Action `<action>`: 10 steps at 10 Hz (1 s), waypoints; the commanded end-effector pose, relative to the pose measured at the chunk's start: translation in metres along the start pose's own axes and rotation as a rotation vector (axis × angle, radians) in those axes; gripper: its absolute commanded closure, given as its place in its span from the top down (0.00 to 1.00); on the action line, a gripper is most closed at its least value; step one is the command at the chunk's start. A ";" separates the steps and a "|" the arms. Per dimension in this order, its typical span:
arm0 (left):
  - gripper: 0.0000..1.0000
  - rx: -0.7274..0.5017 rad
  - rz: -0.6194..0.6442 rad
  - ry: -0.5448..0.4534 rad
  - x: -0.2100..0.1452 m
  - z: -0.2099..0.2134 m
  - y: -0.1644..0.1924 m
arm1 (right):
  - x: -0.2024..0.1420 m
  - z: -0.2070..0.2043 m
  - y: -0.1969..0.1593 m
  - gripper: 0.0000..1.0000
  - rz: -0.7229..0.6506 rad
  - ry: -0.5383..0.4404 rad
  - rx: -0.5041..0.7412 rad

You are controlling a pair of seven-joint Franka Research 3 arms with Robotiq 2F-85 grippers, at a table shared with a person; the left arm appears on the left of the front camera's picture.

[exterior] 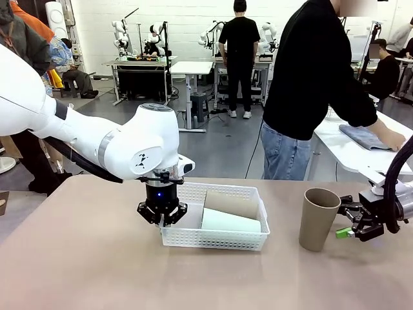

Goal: Clean and organize the cups into the basket.
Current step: Pick up the Reusable plastic cup from the right side of the table and stack it inside the Organizing basket in the center of the table.

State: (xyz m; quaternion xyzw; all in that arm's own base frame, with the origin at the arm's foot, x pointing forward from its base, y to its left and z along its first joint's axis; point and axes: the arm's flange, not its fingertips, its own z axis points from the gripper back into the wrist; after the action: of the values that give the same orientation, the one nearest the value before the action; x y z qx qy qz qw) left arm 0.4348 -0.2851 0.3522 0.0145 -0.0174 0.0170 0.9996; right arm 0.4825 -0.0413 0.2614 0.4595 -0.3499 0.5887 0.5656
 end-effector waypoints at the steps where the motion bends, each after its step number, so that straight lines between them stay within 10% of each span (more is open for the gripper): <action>1: 0.00 0.004 -0.001 0.000 -0.001 -0.001 0.000 | 0.001 -0.007 -0.009 1.00 -0.018 -0.028 -0.015; 10: 0.00 0.004 -0.001 0.000 -0.001 -0.001 0.000 | -0.008 -0.044 -0.023 1.00 -0.009 0.021 -0.005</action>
State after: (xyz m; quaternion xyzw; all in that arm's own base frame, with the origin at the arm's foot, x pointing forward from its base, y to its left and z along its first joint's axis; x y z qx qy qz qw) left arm 0.4348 -0.2851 0.3522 0.0145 -0.0174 0.0170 0.9996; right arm 0.4909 -0.0087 0.2390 0.4584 -0.3374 0.5937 0.5689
